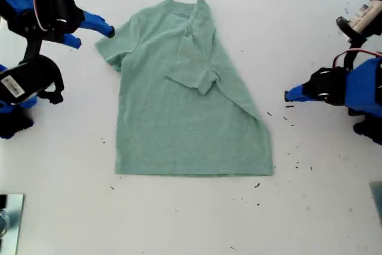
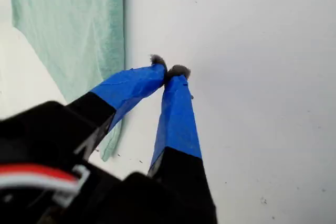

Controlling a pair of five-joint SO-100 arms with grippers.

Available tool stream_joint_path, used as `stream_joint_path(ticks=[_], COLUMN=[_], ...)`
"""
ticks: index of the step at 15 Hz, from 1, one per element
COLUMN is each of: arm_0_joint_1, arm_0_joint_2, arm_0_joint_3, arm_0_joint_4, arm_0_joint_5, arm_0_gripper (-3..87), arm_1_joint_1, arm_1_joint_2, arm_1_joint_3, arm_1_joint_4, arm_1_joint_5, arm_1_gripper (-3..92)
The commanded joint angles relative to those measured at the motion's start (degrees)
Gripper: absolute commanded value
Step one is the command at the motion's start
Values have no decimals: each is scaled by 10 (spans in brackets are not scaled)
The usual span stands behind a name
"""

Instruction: Fold t shirt

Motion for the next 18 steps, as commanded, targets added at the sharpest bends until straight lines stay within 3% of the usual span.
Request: stream_joint_path(ticks=[1, 4, 7, 12, 13, 15, 18], arm_0_joint_1=[-22, -85, -138, -129, -133, -139, -117], arm_0_joint_2=[-5, -59, -101, -245, -268, -325, -296], arm_0_joint_3=[-9, 61, 182, 193, 193, 189, 166], arm_0_joint_4=[3, -33, -170, -290, -308, -333, -337], arm_0_joint_5=[7, 25, 62, 67, 73, 82, 74], arm_0_gripper=[289, 311, 286, 301, 286, 153, 45], arm_1_joint_1=[-5, -6, -18, -22, -22, -22, -20], arm_1_joint_2=[3, 3, 3, 3, 3, 3, 3], arm_1_joint_3=[31, 31, 31, 31, 31, 31, 31], arm_1_joint_4=[4, 4, 4, 4, 4, 4, 4], arm_1_joint_5=[-8, -10, -8, -11, -11, -13, -15], arm_1_gripper=[27, 27, 27, 27, 27, 27, 27])
